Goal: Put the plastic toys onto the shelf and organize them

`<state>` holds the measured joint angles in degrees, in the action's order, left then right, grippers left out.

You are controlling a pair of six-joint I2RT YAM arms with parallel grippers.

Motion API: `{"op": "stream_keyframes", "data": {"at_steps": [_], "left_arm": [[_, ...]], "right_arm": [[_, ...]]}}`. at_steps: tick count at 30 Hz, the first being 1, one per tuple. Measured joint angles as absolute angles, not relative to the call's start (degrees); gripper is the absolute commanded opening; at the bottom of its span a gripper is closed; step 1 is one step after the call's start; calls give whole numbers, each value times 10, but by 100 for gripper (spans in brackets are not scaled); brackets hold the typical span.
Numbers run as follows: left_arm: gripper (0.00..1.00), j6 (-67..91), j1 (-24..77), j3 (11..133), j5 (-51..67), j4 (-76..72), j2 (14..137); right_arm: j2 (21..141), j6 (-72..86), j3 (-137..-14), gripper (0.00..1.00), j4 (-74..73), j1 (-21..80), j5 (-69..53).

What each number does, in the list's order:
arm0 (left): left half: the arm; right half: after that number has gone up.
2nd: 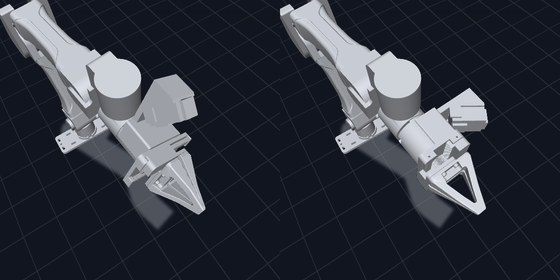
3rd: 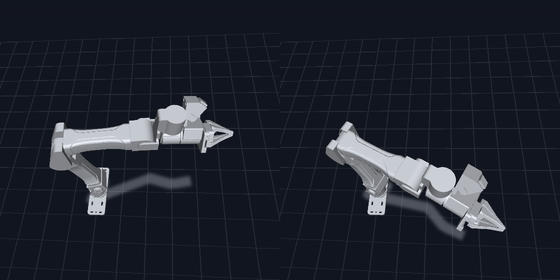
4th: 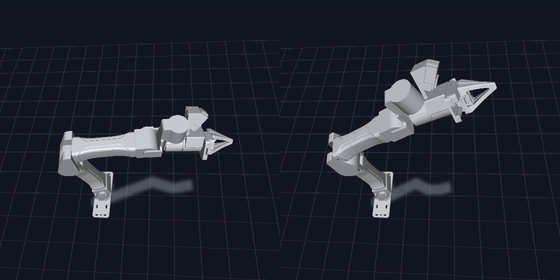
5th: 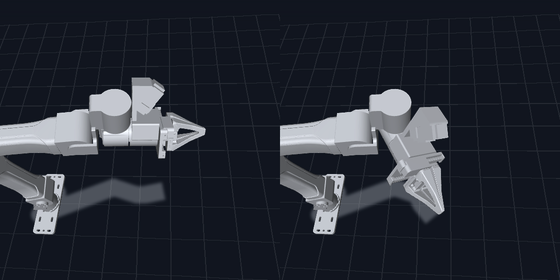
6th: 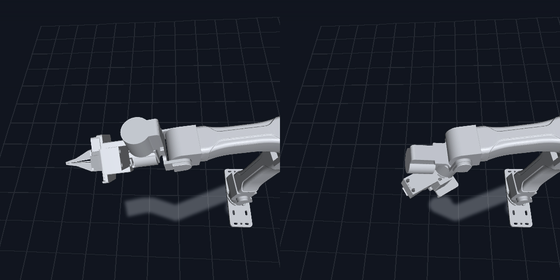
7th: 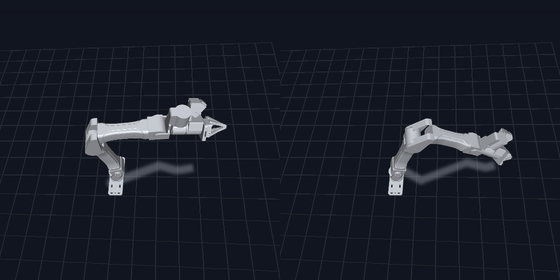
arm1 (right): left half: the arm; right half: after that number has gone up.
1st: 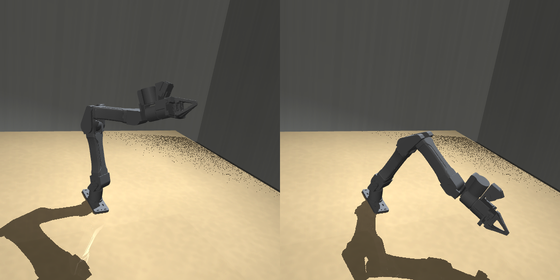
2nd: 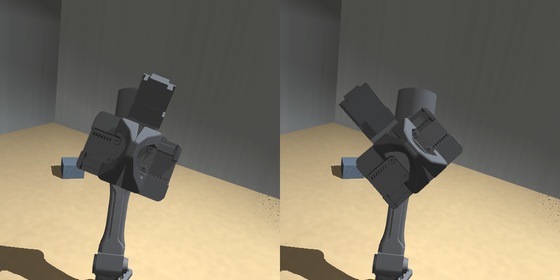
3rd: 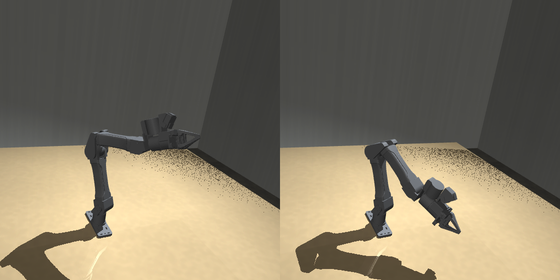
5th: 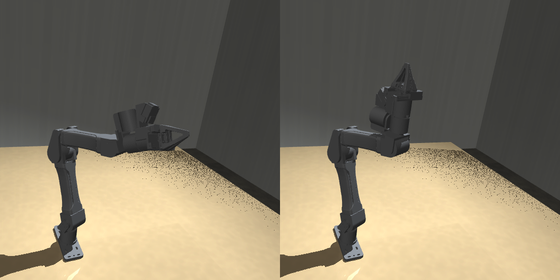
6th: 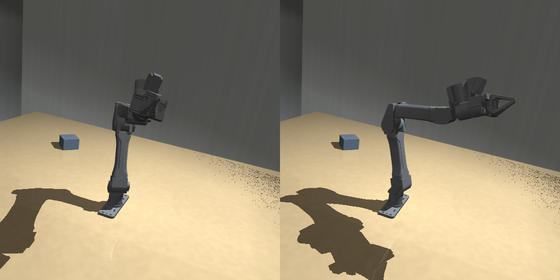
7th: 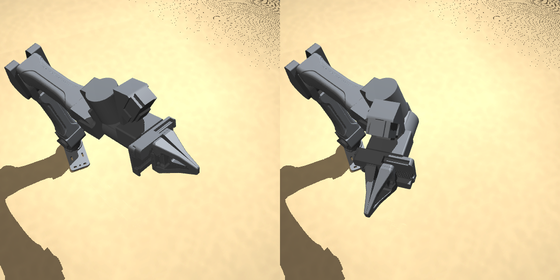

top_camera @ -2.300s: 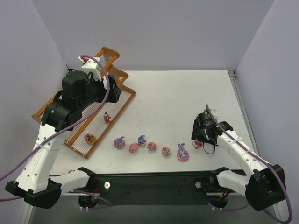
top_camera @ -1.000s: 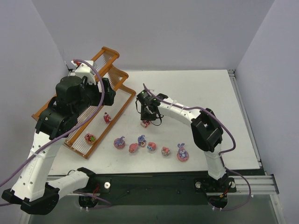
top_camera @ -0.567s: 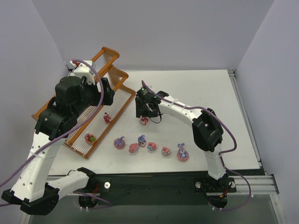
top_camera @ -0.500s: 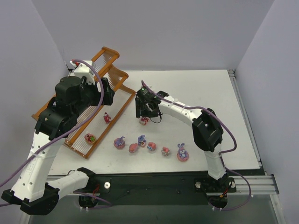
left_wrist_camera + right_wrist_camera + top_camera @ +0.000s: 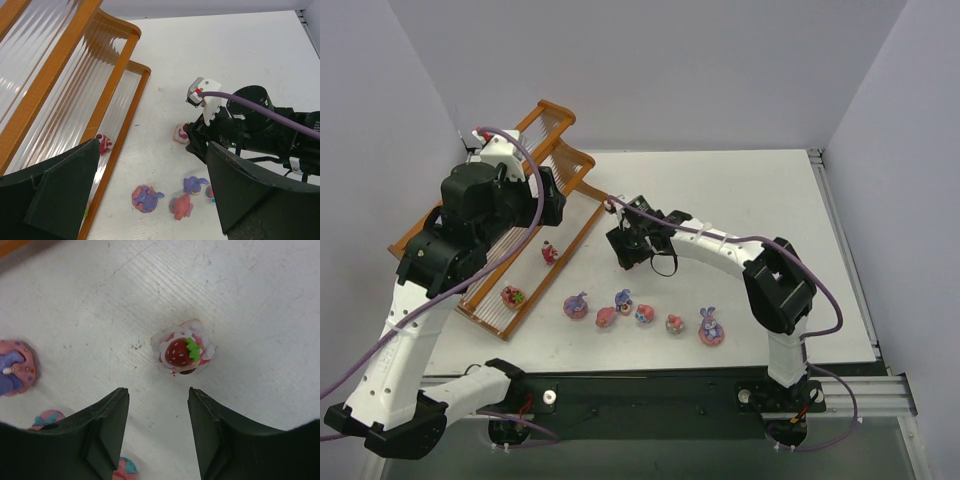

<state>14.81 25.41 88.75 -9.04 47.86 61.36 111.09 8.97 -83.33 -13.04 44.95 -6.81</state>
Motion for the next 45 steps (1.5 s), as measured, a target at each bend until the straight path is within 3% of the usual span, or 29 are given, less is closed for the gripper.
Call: {"op": "stream_keyframes", "data": {"at_steps": [11,33,37,38,41,45], "left_arm": [[97,149,254,891,-91,486,635],[97,148,254,903,-105,509,648],[97,148,254,903,-107,510,648],[97,148,254,903,-108,511,648],[97,148,254,903,-109,513,647],[97,148,254,903,-112,514,646]], "right_arm": [[1108,-30,-790,48,-37,399,-141],[1160,-56,-822,47,-28,398,-198],[1173,-55,-834,30,-28,398,-199],[1173,-54,-836,19,-27,398,-197],[1174,-46,-839,0,-28,398,-194],[1175,-31,-841,0,-30,401,-184]]}}
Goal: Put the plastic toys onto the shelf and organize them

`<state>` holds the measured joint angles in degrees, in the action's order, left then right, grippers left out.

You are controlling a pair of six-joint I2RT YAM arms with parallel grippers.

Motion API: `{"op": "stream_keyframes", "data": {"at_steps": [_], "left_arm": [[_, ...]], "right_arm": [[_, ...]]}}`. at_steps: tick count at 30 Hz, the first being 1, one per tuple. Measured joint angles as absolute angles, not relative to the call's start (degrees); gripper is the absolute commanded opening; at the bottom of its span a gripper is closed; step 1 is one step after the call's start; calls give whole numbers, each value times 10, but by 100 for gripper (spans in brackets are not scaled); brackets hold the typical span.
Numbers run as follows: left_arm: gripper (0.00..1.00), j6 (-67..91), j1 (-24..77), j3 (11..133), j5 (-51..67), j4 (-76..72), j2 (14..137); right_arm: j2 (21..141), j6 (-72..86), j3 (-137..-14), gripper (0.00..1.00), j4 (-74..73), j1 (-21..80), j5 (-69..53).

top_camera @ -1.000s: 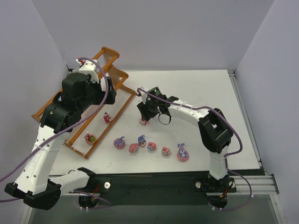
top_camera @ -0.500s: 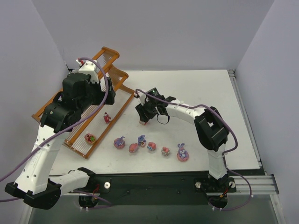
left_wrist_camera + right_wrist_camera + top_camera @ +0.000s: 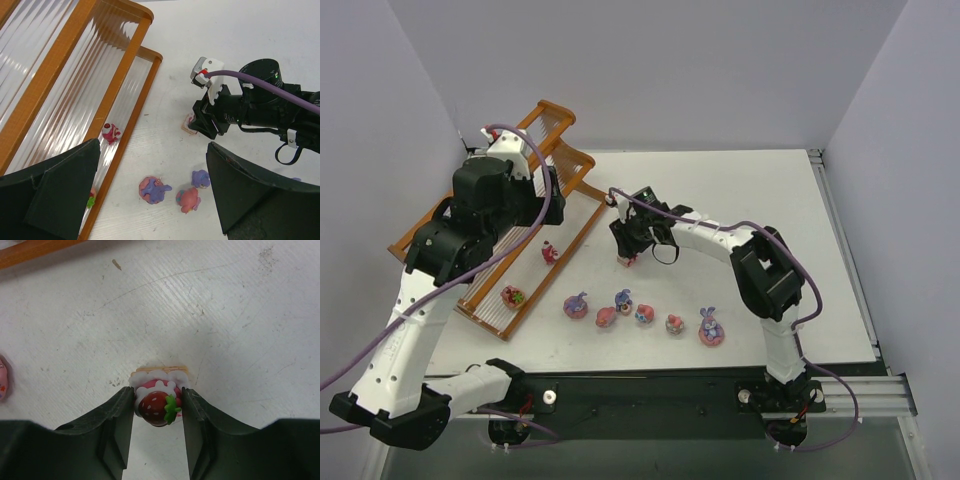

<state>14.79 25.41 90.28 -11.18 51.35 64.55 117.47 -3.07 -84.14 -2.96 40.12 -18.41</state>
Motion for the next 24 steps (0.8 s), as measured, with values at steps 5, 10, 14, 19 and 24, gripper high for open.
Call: {"op": "stream_keyframes", "data": {"at_steps": [5,10,14,19,24], "left_arm": [[97,148,254,903,-114,515,641],[97,151,254,903,-116,517,635],[97,158,254,906,-121,526,635],[97,164,254,922,-135,551,635],[98,169,254,938,-146,571,635]], "right_arm": [[1175,-19,-858,0,-45,410,-172],[1194,-3,-946,0,-50,418,-172],[1235,10,-1039,0,-27,422,-171],[1291,17,-1103,0,-8,427,-164],[1336,22,-1123,0,3,431,-156]]}}
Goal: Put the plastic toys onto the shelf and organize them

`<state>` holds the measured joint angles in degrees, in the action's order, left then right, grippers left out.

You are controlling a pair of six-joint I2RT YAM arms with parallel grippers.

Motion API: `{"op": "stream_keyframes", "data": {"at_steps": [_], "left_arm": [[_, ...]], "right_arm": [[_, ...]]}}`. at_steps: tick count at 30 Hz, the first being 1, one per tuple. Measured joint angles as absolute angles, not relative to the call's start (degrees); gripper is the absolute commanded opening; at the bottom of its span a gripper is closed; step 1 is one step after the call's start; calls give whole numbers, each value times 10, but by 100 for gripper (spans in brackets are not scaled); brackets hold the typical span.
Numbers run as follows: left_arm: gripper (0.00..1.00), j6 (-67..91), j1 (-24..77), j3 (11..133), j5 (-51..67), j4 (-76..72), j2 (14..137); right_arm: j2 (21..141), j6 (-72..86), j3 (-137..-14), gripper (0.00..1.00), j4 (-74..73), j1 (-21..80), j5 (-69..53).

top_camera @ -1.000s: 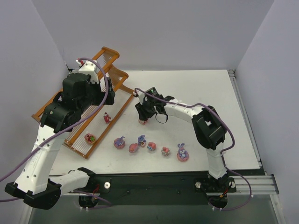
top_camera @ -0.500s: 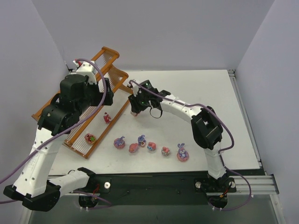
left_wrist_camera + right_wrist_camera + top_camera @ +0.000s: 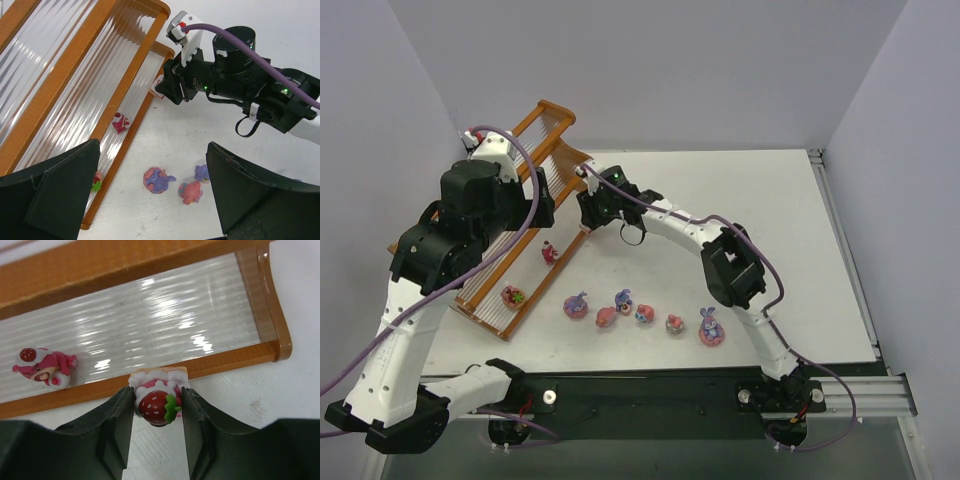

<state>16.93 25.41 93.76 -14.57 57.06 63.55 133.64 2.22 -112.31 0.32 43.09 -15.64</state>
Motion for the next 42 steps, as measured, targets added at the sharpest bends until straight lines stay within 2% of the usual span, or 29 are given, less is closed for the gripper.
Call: {"op": "stream_keyframes", "data": {"at_steps": [31,42], "left_arm": [[97,176,254,947,-148,615,629],[97,176,254,947,-148,616,630]], "right_arm": [[1404,13,-1153,0,101,469,-105],[1415,-6,-1156,6,109,469,-104]]}}
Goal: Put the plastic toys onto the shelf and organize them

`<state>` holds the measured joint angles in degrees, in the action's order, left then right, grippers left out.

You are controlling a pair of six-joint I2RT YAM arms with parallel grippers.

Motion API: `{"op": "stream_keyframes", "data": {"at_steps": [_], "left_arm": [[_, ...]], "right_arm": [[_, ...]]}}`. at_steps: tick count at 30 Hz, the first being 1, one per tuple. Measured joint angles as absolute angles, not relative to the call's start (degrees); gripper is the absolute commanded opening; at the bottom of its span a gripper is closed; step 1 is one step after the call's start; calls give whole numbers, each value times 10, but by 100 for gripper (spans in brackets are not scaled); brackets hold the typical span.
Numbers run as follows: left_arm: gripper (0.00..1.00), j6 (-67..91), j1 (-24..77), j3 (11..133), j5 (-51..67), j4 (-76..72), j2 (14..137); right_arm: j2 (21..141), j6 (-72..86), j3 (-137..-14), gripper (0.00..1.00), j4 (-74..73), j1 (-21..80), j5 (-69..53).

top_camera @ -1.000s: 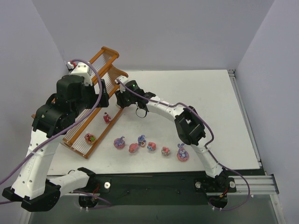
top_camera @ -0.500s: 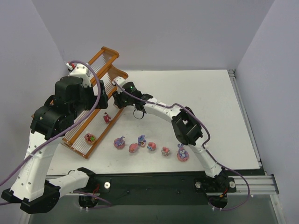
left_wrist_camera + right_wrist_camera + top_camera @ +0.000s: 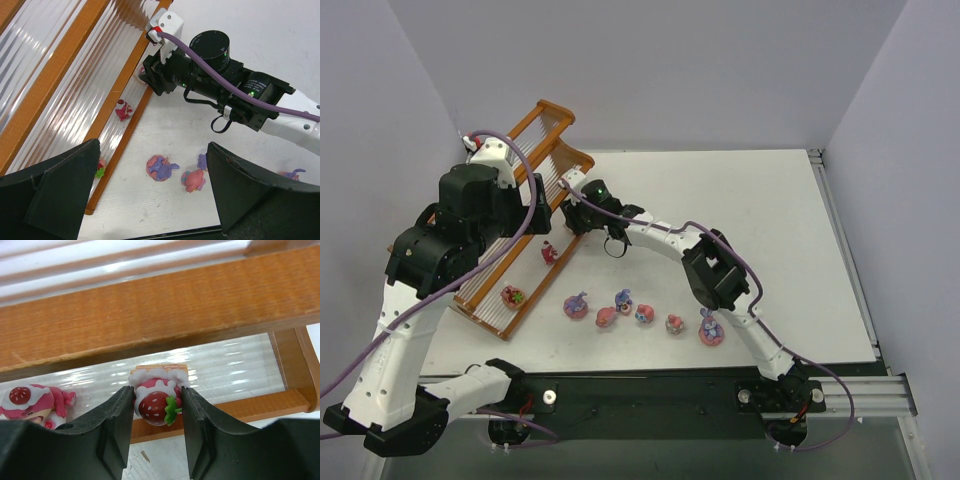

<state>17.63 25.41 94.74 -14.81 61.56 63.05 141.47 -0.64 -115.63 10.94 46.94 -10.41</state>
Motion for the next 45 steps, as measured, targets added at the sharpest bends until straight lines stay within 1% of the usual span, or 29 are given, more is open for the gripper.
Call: {"op": "stream_keyframes", "data": {"at_steps": [4,7,17,20,22,24,25,30,36,45], "left_arm": [[97,176,254,947,-148,616,631],[97,176,254,947,-148,616,632],[97,176,254,947,-148,616,632],[97,176,254,947,-148,616,632],[97,176,254,947,-148,617,632],[97,176,254,947,-148,620,632],[97,176,254,947,-148,622,632],[97,176,254,947,-148,628,632],[98,176,254,947,-148,629,632],[97,176,254,948,-148,629,632]], "right_arm": [[1419,-15,-1167,14,109,469,-102],[1427,-26,-1178,18,105,469,-103],[1433,-93,-1188,18,74,469,-122],[1433,-105,-1190,20,71,469,-125],[1433,-108,-1191,28,70,469,-125],[1433,-109,-1191,33,70,469,-125],[1433,-109,-1191,38,70,469,-125],[1433,-106,-1191,48,70,469,-123],[1433,-99,-1198,54,62,469,-118],[1433,-90,-1202,57,58,469,-114]]}}
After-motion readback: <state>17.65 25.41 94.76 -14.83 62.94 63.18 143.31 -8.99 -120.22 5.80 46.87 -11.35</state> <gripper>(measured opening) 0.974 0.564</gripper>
